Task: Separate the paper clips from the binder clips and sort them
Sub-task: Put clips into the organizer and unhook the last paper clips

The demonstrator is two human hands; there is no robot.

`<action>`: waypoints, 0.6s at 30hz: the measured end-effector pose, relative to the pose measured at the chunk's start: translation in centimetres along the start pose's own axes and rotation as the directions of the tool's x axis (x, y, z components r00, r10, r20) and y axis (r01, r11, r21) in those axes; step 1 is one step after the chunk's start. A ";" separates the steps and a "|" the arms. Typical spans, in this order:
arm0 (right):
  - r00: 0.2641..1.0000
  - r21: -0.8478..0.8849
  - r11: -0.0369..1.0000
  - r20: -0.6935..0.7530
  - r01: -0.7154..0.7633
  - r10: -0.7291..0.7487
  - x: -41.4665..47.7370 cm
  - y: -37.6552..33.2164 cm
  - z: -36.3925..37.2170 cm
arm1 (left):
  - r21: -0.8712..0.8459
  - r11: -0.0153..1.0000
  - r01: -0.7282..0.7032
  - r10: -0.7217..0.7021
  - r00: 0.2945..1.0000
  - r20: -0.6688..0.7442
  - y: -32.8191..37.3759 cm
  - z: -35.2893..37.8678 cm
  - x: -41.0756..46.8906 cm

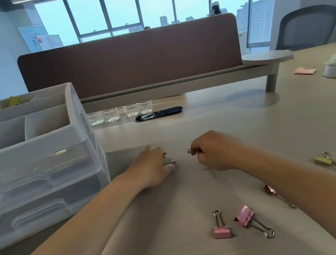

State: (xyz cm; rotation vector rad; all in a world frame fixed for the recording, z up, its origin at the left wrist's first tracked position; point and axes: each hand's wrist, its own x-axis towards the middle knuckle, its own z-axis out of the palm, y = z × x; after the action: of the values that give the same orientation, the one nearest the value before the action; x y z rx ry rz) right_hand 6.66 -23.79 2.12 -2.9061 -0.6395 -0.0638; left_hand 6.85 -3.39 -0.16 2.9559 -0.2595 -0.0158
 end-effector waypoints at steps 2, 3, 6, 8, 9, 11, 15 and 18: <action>0.999 0.005 0.999 -0.021 -0.034 0.034 -0.1 0.8 -0.5 | -0.053 0.999 -0.015 0.017 0.999 0.043 0.0 0.1 0.3; 0.998 0.008 0.998 -0.022 -0.057 0.058 -0.3 1.3 -0.7 | -0.080 0.997 -0.023 0.027 0.998 0.051 0.0 0.2 0.5; 0.994 -0.002 0.994 -0.002 -0.109 0.109 -0.9 2.9 -1.1 | -0.054 0.997 -0.048 0.050 0.998 0.046 0.2 0.4 0.6; 0.990 -0.015 0.991 0.044 -0.132 0.132 -1.5 3.6 -1.4 | -0.006 0.998 -0.064 0.064 0.998 0.029 0.6 0.5 0.4; 0.988 -0.018 0.991 0.073 -0.134 0.135 -1.9 3.7 -1.6 | 0.009 0.997 -0.077 0.077 0.997 0.023 0.7 0.6 0.4; 0.983 -0.020 0.992 0.131 -0.125 0.127 -2.8 3.6 -1.8 | 0.026 0.994 -0.103 0.102 0.994 0.027 1.1 0.8 0.3; 0.982 -0.055 0.995 0.161 -0.087 0.095 -3.7 3.0 -1.5 | 0.009 0.991 -0.134 0.133 0.990 0.050 2.0 0.9 -0.5; 0.980 -0.068 0.994 0.176 -0.086 0.097 -4.0 2.7 -1.2 | 0.035 0.984 -0.176 0.174 0.983 0.065 2.6 0.8 -1.3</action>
State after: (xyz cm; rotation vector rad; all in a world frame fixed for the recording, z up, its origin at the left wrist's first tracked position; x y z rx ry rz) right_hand 4.13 -28.10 2.53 -3.0189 -0.5385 0.1949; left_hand 5.12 -5.87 -0.52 2.9643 -0.5336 -0.0799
